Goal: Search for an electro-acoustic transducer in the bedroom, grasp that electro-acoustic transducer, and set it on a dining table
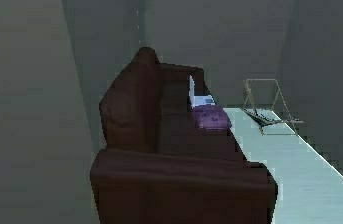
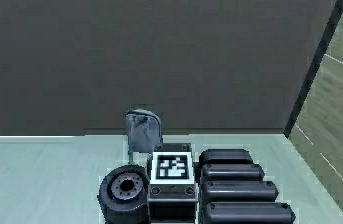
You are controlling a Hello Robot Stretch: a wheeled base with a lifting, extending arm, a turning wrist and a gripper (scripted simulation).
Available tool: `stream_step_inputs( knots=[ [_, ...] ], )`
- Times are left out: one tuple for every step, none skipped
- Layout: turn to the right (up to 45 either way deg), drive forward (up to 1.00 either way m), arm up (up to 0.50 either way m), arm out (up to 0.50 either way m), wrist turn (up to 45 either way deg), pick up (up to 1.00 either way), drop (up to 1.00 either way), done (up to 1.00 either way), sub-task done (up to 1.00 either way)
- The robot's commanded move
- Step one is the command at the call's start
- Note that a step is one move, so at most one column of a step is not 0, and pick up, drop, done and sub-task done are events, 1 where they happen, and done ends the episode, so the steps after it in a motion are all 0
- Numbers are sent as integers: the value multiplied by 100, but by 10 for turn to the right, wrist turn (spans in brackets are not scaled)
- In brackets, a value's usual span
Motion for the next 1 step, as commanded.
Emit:
stream_step_inputs(
  knots=[
    [0,15,0,0,0,0,0,0,0]
  ],
)
